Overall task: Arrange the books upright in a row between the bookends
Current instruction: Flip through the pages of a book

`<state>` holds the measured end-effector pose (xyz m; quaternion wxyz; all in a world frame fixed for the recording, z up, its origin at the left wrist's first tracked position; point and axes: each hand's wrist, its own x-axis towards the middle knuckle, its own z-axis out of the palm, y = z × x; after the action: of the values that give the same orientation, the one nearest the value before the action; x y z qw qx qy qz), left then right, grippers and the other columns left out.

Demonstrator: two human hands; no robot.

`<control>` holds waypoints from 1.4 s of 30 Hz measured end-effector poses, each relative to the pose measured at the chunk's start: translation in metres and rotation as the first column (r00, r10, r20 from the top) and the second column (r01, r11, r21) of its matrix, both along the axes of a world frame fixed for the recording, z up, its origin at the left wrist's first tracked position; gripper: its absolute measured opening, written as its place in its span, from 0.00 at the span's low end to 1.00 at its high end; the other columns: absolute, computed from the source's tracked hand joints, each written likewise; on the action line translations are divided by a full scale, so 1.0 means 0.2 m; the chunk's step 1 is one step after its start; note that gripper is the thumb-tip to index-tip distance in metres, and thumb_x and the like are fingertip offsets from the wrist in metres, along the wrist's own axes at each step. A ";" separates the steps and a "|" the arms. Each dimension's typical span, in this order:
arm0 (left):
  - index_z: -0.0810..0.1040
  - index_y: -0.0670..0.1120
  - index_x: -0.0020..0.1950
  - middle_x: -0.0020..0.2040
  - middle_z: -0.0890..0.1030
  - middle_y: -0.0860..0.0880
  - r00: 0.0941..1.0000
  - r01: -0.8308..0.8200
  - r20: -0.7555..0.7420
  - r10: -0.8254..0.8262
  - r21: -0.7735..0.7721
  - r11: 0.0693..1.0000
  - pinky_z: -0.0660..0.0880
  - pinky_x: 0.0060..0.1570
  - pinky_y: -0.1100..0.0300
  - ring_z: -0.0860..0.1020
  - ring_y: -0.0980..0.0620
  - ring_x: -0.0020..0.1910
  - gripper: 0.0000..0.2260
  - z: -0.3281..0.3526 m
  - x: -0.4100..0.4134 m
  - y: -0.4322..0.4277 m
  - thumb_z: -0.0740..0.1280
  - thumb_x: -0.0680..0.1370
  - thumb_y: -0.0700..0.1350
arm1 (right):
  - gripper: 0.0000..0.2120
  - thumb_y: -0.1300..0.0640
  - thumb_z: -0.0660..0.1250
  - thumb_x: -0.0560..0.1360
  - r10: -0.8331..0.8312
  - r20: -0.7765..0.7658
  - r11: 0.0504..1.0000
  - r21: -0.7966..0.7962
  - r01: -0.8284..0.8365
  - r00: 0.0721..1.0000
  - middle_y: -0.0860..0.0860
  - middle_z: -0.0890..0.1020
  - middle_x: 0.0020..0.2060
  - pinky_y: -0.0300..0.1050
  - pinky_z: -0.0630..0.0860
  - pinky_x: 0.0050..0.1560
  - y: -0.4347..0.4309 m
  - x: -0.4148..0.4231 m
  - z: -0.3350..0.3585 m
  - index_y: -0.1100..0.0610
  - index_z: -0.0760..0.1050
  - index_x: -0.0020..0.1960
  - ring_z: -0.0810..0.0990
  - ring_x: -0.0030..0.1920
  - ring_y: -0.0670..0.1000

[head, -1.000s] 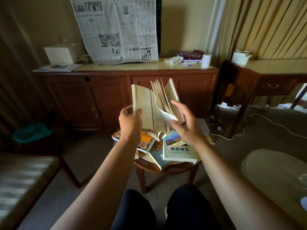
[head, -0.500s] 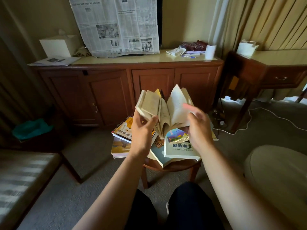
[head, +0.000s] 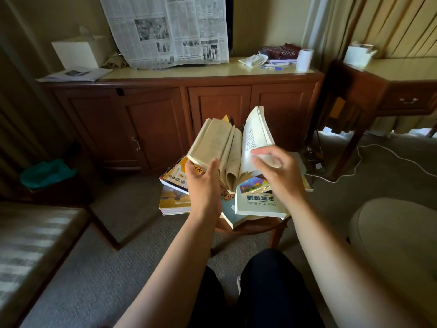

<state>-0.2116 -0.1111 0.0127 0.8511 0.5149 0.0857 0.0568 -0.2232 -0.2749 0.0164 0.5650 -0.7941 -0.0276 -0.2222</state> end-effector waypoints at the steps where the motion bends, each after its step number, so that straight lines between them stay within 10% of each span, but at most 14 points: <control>1: 0.74 0.50 0.65 0.54 0.86 0.50 0.999 -0.036 0.009 0.036 0.003 0.999 0.81 0.55 0.33 0.86 0.45 0.55 0.13 -0.01 0.01 0.00 0.68 0.83 0.39 | 0.08 0.51 0.76 0.74 -0.015 0.004 0.996 -0.091 0.015 1.000 0.47 0.83 0.56 0.28 0.76 0.44 -0.01 0.01 -0.01 0.51 0.82 0.51 0.78 0.58 0.41; 5: 0.72 0.47 0.65 0.47 0.87 0.53 0.992 -0.093 0.084 0.091 0.017 0.996 0.85 0.47 0.50 0.86 0.55 0.48 0.13 -0.05 0.01 0.01 0.63 0.83 0.34 | 0.11 0.60 0.74 0.74 -0.069 0.032 0.956 -0.285 0.075 0.997 0.47 0.81 0.59 0.24 0.71 0.44 -0.04 0.04 -0.03 0.49 0.79 0.54 0.78 0.62 0.48; 10: 0.72 0.45 0.68 0.56 0.85 0.49 0.980 -0.144 0.146 0.132 0.077 0.987 0.82 0.53 0.55 0.85 0.50 0.57 0.15 -0.07 -0.01 0.00 0.63 0.83 0.33 | 0.20 0.65 0.69 0.74 -0.064 0.044 0.869 -0.489 0.078 0.997 0.51 0.75 0.60 0.34 0.75 0.36 0.03 0.04 -0.05 0.45 0.78 0.60 0.74 0.36 0.43; 15: 0.73 0.50 0.65 0.57 0.86 0.47 0.980 -0.156 0.129 0.153 0.012 0.988 0.79 0.58 0.31 0.85 0.44 0.58 0.14 -0.09 0.01 0.02 0.63 0.82 0.35 | 0.36 0.42 0.83 0.62 -0.006 -0.023 0.839 -0.545 -0.007 1.000 0.52 0.67 0.72 0.50 0.78 0.53 0.07 0.04 -0.02 0.49 0.73 0.66 0.76 0.59 0.49; 21: 0.71 0.51 0.69 0.60 0.84 0.45 0.976 -0.145 0.169 0.137 0.031 0.989 0.79 0.60 0.33 0.84 0.45 0.60 0.18 -0.04 -0.01 -0.01 0.64 0.82 0.35 | 0.31 0.59 0.82 0.65 -0.095 0.121 0.737 -0.659 0.151 0.988 0.58 0.66 0.76 0.53 0.83 0.48 0.14 0.08 -0.03 0.48 0.77 0.65 0.79 0.63 0.61; 25: 0.68 0.46 0.73 0.55 0.86 0.51 0.976 -0.145 0.166 0.143 0.000 0.989 0.81 0.60 0.44 0.85 0.50 0.57 0.20 -0.02 0.00 -0.01 0.64 0.83 0.33 | 0.15 0.57 0.78 0.68 -0.092 0.169 0.822 -0.543 0.170 0.981 0.57 0.70 0.74 0.46 0.79 0.53 0.11 0.11 -0.07 0.50 0.85 0.55 0.80 0.62 0.55; 29: 0.70 0.49 0.71 0.58 0.85 0.45 0.984 -0.123 0.126 0.123 -0.007 0.992 0.78 0.61 0.32 0.84 0.42 0.60 0.19 -0.02 0.03 0.01 0.66 0.82 0.37 | 0.14 0.49 0.65 0.78 -0.215 0.241 0.863 -0.407 0.299 0.947 0.58 0.78 0.59 0.47 0.81 0.44 0.09 0.12 -0.09 0.60 0.81 0.48 0.81 0.52 0.56; 32: 0.71 0.51 0.69 0.60 0.85 0.46 0.986 -0.118 0.115 0.117 0.000 0.993 0.77 0.62 0.31 0.83 0.43 0.62 0.18 -0.03 0.04 0.02 0.67 0.82 0.38 | 0.11 0.51 0.67 0.81 -0.244 0.202 0.911 -0.286 0.296 0.948 0.53 0.79 0.54 0.27 0.71 0.41 0.08 0.11 -0.09 0.59 0.77 0.57 0.80 0.51 0.55; 38: 0.70 0.49 0.72 0.53 0.87 0.55 0.989 -0.103 0.104 0.108 -0.053 0.993 0.80 0.58 0.34 0.84 0.48 0.58 0.18 -0.01 0.03 0.01 0.65 0.83 0.36 | 0.21 0.62 0.66 0.82 -0.162 0.245 0.979 -0.081 0.187 0.956 0.46 0.74 0.68 0.23 0.70 0.52 0.06 0.06 -0.02 0.54 0.68 0.73 0.76 0.58 0.31; 42: 0.69 0.47 0.71 0.53 0.86 0.53 0.989 -0.085 0.111 0.094 -0.089 0.992 0.81 0.54 0.32 0.83 0.43 0.60 0.18 0.01 0.04 0.00 0.64 0.83 0.35 | 0.19 0.62 0.59 0.85 -0.209 0.241 0.964 0.213 0.159 0.948 0.50 0.74 0.72 0.29 0.74 0.55 0.06 0.03 -0.01 0.50 0.69 0.74 0.76 0.66 0.41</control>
<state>-0.2037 -0.1114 0.0153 0.8720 0.4702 0.0620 0.1209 -0.2168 -0.2634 0.0135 0.6068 -0.6990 -0.0058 -0.3785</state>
